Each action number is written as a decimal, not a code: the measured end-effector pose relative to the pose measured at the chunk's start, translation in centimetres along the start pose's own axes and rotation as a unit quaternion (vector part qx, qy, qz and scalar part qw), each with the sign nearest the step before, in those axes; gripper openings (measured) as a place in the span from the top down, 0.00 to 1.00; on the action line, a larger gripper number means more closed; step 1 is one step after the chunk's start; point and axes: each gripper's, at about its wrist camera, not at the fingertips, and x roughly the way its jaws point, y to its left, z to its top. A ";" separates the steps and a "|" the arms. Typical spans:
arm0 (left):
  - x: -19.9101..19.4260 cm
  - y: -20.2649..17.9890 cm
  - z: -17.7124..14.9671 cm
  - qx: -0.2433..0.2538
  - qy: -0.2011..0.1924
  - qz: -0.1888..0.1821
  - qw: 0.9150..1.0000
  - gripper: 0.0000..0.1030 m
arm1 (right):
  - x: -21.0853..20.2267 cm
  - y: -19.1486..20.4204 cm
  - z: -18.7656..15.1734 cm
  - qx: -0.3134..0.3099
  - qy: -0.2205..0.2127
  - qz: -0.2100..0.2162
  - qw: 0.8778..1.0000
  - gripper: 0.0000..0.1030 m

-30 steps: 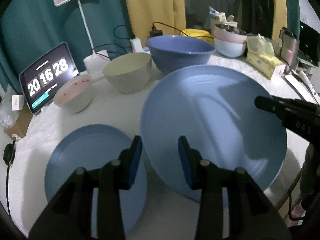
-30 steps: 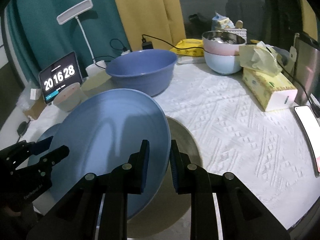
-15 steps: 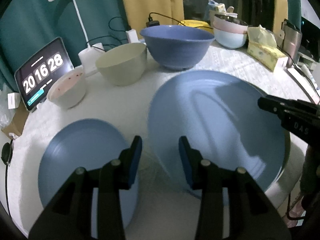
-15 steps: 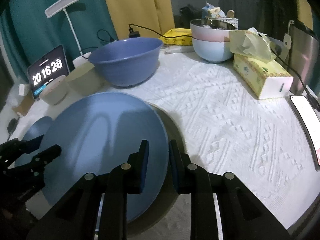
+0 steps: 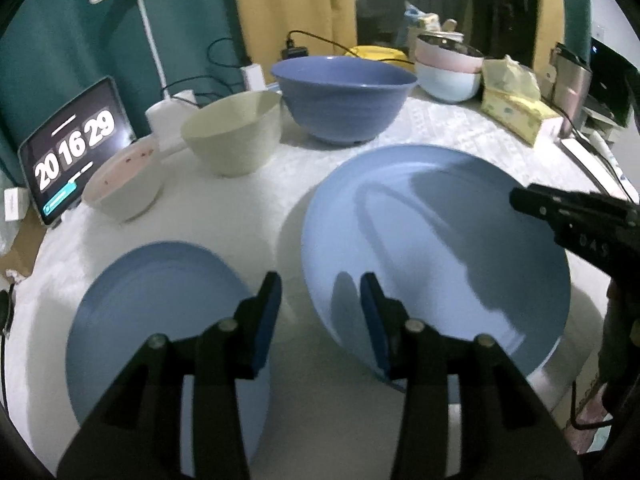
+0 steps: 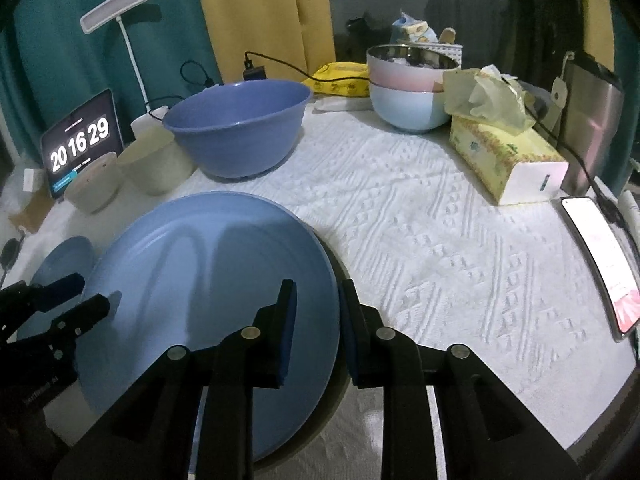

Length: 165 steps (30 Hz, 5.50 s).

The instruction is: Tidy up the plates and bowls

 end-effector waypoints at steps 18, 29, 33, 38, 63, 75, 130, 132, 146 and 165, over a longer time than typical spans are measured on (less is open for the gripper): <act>-1.2 1.5 -0.3 -0.018 -0.014 -0.017 1.000 0.59 | 0.4 0.4 -0.3 0.011 0.009 -0.032 0.999 0.66; -3.0 5.2 -0.4 -0.062 -0.043 -0.001 0.997 0.59 | -1.2 2.2 0.5 -0.003 -0.016 -0.041 0.999 0.63; -3.7 6.9 -0.6 -0.081 -0.052 0.006 0.995 0.59 | -2.0 3.8 1.0 -0.013 -0.026 -0.016 0.999 0.62; -4.4 8.8 -1.3 -0.101 -0.060 0.014 0.993 0.59 | -2.6 6.8 1.1 -0.038 -0.027 0.013 0.999 0.62; -6.3 18.1 -5.6 -0.176 -0.072 0.052 0.980 0.56 | -1.8 17.8 0.6 -0.119 -0.004 0.057 0.991 0.61; -5.9 21.5 -8.1 -0.206 -0.055 0.068 0.975 0.53 | -0.4 21.2 -0.2 -0.143 0.015 0.068 0.987 0.61; -4.0 22.8 -10.0 -0.177 -0.023 0.072 0.981 0.59 | 2.9 26.3 -2.6 -0.215 0.040 0.034 0.975 0.42; -4.0 22.9 -10.1 -0.178 -0.023 0.073 0.981 0.60 | 2.9 26.3 -2.4 -0.205 0.041 0.048 0.977 0.42; -3.1 23.0 -10.2 -0.174 -0.008 0.061 0.983 0.80 | 4.6 25.1 -2.1 -0.164 0.065 0.049 0.983 0.70; -5.6 21.3 -8.2 -0.155 -0.041 0.064 0.985 0.81 | 1.0 23.1 0.0 -0.130 0.026 0.075 0.988 0.85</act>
